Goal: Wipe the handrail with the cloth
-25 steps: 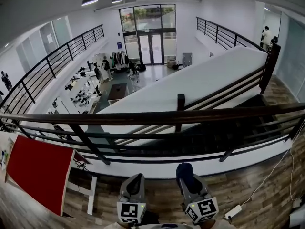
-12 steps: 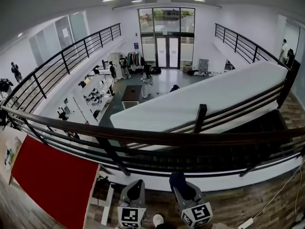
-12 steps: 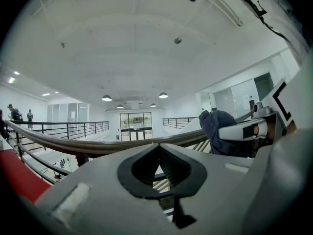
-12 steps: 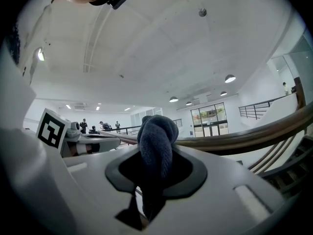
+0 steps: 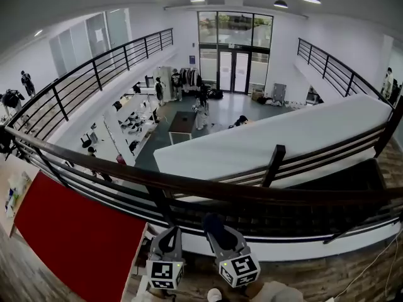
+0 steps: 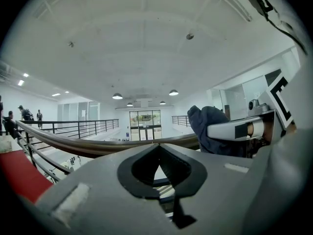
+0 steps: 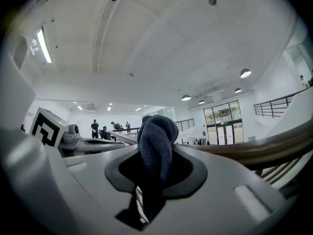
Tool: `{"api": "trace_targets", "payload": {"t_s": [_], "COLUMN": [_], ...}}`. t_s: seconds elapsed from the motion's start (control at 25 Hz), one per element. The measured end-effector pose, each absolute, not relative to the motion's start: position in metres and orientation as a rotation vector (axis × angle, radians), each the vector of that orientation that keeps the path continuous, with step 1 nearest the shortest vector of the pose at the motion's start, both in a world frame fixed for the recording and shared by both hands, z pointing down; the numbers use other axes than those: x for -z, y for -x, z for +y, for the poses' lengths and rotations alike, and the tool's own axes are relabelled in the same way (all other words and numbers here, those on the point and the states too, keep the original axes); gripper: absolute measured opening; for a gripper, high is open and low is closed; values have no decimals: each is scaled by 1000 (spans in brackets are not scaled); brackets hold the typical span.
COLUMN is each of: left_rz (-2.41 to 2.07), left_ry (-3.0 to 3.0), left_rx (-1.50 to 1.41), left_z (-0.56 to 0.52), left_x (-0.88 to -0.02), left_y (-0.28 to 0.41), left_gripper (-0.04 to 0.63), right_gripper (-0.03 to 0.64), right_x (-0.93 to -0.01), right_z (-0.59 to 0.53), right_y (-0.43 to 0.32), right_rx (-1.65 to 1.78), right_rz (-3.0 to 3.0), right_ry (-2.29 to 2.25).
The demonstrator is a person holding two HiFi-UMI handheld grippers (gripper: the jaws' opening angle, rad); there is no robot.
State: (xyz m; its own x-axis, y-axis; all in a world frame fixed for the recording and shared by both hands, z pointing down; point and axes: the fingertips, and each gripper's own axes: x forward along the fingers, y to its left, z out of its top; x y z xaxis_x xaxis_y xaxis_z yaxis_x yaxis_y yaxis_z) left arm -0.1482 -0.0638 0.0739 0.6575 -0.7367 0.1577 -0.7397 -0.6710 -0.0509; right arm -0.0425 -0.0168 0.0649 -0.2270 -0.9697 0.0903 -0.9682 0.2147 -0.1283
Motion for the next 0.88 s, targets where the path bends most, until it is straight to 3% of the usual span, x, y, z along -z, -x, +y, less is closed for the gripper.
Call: {"api": "trace_targets", "payload": {"t_s": [0.44, 0.88], "left_rz": [-1448, -1543], "left_ry": [-2721, -2725], "left_rx": [-272, -272], "left_z": [-154, -212], "left_x": [-74, -55], "left_y": [203, 219], "left_gripper": [2, 2], "right_gripper": [92, 92], "right_x": [-70, -74], "right_z": [-138, -238], "right_y": [131, 159], "right_rx": [375, 376], "right_rz": [2484, 2485], "right_ry": [1808, 1977]}}
